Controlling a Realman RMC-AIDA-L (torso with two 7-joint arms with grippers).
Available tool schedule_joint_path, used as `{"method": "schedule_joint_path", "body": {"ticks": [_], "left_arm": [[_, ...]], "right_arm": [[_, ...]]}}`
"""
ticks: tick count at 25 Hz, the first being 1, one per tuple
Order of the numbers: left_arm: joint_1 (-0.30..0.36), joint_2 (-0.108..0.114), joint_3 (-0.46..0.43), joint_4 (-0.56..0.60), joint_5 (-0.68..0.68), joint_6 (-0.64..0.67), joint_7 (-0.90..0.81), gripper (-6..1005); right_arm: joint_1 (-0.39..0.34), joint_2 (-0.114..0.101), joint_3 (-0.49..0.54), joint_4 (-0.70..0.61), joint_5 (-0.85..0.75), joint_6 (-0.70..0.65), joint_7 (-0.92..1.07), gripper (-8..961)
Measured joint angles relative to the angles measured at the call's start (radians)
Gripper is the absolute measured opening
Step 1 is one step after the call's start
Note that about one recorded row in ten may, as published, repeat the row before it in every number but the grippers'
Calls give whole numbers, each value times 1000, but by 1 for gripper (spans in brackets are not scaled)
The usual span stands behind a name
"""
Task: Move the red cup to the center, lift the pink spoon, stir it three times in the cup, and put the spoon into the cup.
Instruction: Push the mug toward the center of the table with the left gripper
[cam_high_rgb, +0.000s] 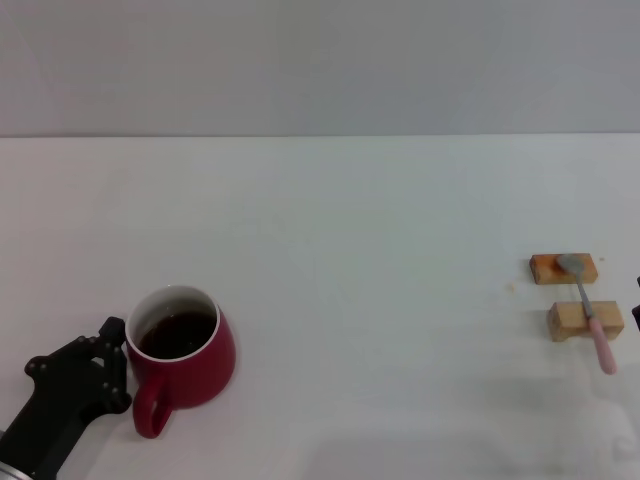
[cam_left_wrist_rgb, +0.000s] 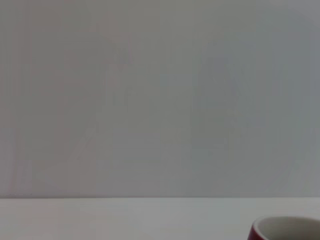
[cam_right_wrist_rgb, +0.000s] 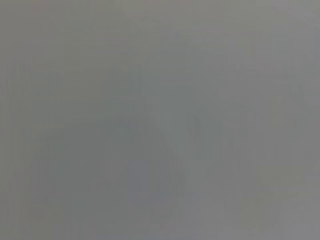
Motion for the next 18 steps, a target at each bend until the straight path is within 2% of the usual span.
{"method": "schedule_joint_path", "body": {"ticks": [18], "left_arm": [[-50,-5,62,-67,1,-34,11,-2]], "right_arm": [[9,0,1,-2,4,3,0,636]]}}
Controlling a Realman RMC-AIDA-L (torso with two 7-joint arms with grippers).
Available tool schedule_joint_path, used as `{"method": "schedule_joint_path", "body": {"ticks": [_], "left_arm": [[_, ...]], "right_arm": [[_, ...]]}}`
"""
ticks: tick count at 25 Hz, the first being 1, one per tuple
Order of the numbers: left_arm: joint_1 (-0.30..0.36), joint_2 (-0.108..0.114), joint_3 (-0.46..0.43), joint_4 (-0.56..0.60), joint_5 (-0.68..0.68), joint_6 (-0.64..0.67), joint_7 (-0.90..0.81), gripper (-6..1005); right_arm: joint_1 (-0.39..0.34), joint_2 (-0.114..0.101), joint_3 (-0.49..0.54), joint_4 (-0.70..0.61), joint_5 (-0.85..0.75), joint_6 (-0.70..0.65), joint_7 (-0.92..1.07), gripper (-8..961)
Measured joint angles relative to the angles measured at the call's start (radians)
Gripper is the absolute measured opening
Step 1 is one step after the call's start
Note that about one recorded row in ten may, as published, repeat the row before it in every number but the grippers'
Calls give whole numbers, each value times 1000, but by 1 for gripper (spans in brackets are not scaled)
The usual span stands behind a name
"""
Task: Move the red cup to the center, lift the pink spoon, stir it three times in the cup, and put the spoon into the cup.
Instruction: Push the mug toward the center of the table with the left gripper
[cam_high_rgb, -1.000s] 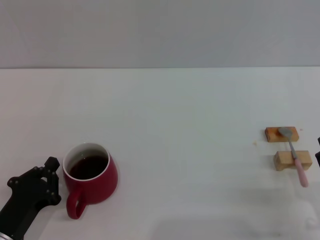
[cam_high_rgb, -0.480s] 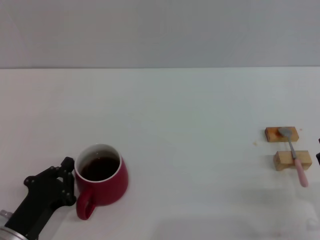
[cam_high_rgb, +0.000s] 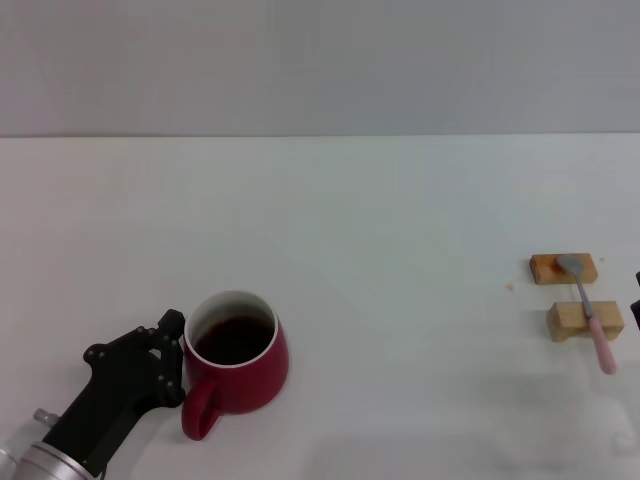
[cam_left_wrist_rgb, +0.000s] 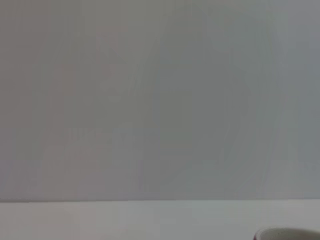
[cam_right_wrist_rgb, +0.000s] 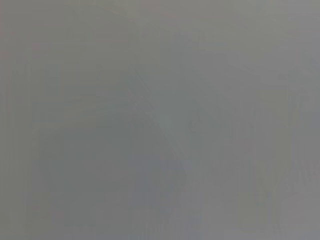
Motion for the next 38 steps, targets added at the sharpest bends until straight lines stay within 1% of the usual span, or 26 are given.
{"method": "schedule_joint_path", "body": {"ticks": [9,20,24,32,38], "left_arm": [[16,5,-31,24,-7,-21,-2,-2],[8,1,-23,10,-1,-26,-5,-2],[-14,-2,17,-22,-1,-39,-8,-2],[-40,-2,41,-43,1,-48,-8,-2],[-32,1,39,-44,0,-50,-5,-2]], "right_arm": [[-7,0,4,-3,2,1,0,636],[-8,0,5,-3,2,1,0,637],[-6,0,5,-3,2,1,0,637],[0,0,7,-2,2,1,0,637],[-1,0,7,1,2,1,0,637]]}}
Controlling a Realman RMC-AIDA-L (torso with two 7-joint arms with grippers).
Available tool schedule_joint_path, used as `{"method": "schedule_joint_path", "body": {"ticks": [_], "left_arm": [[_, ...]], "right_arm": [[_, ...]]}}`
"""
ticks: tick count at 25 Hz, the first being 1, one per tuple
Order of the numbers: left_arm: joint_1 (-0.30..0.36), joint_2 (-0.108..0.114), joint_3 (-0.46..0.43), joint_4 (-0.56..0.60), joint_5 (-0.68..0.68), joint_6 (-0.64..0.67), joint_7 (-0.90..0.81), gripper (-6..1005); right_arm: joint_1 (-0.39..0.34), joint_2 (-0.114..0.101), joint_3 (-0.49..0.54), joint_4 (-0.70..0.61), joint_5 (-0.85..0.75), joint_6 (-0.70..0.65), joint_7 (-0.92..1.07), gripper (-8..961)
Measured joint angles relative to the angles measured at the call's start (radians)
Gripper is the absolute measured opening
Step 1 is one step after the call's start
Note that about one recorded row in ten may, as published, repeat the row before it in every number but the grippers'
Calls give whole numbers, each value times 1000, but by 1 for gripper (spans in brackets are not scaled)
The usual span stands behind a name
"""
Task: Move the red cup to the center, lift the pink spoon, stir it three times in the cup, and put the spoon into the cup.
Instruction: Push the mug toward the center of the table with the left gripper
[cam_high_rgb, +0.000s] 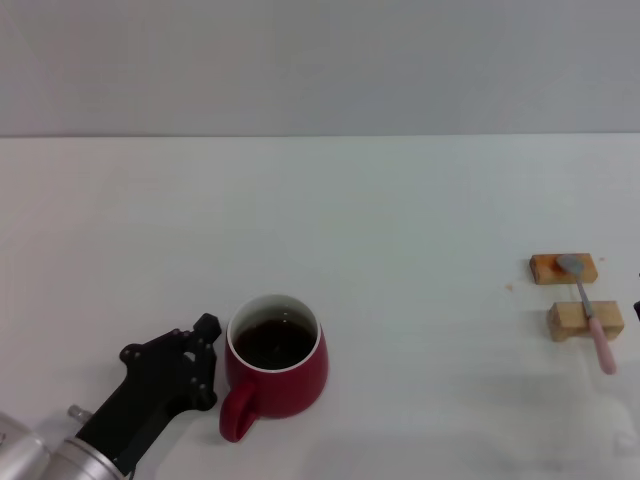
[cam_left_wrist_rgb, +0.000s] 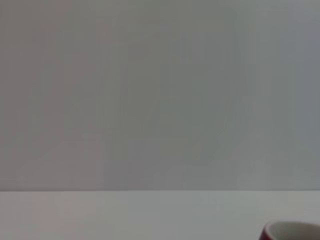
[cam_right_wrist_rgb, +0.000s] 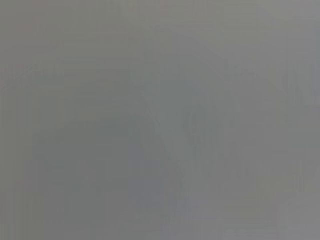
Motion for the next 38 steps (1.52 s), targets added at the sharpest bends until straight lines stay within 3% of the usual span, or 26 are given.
{"method": "schedule_joint_path", "body": {"ticks": [10,30,38], "left_arm": [[27,1,9,4,0,0,-3,-2],[-28,-3,89,-30,1,0,-3,-2],[-24,-2,82,-25,-3,-6,4,-2]], "right_arm": [[-6,0,-5,3,0,0,0,637],[-5,0,-8,-3,0,-1,19,635],[-5,0,-7,-8,0,-1,25,635]]}}
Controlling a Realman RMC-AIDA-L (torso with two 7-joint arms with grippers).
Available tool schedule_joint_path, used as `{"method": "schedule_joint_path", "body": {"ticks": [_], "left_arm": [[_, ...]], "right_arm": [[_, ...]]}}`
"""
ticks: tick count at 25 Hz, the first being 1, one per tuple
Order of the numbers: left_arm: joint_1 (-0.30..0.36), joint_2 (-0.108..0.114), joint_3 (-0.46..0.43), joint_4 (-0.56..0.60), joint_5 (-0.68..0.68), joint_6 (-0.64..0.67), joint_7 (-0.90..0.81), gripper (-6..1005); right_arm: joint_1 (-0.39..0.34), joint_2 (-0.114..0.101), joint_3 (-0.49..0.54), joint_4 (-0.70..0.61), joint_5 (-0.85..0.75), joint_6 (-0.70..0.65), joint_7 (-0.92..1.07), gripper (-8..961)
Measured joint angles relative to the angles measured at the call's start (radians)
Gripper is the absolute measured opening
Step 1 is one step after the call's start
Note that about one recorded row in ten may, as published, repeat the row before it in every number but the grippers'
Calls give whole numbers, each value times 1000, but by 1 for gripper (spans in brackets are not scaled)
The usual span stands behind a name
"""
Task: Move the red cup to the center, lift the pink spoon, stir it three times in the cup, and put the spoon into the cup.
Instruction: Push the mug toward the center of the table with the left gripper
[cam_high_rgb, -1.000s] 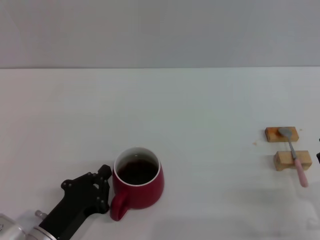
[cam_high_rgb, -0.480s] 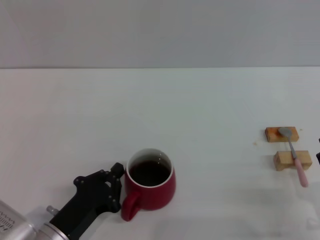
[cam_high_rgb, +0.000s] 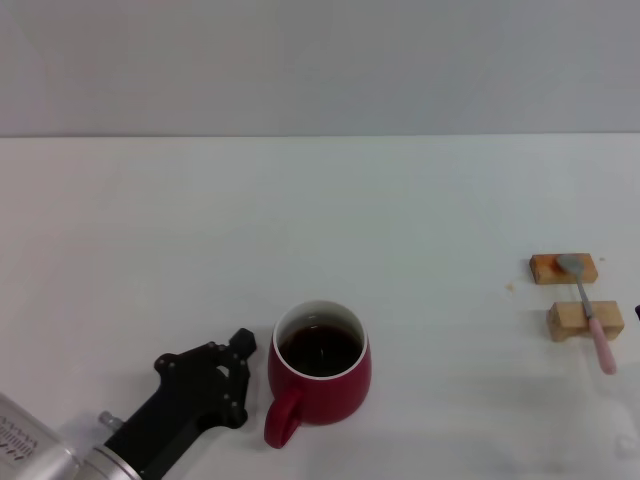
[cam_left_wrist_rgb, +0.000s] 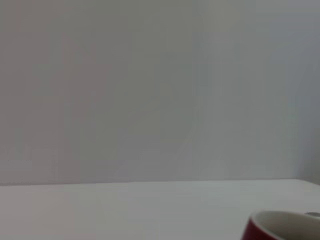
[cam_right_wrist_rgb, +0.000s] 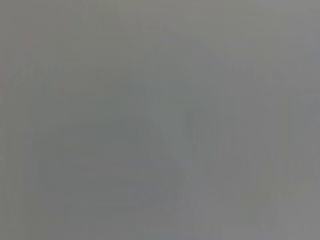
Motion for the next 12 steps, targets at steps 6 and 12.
{"method": "schedule_joint_path", "body": {"ticks": [6,12], "left_arm": [[3,3,-13,14,-2,-1,-6,-2],[-15,-1,-5,0,2,-15,-7,-2]], "right_arm": [[0,0,2,-4,0,0,0,635],[2,0,3,-4,0,-1,1,636]]}}
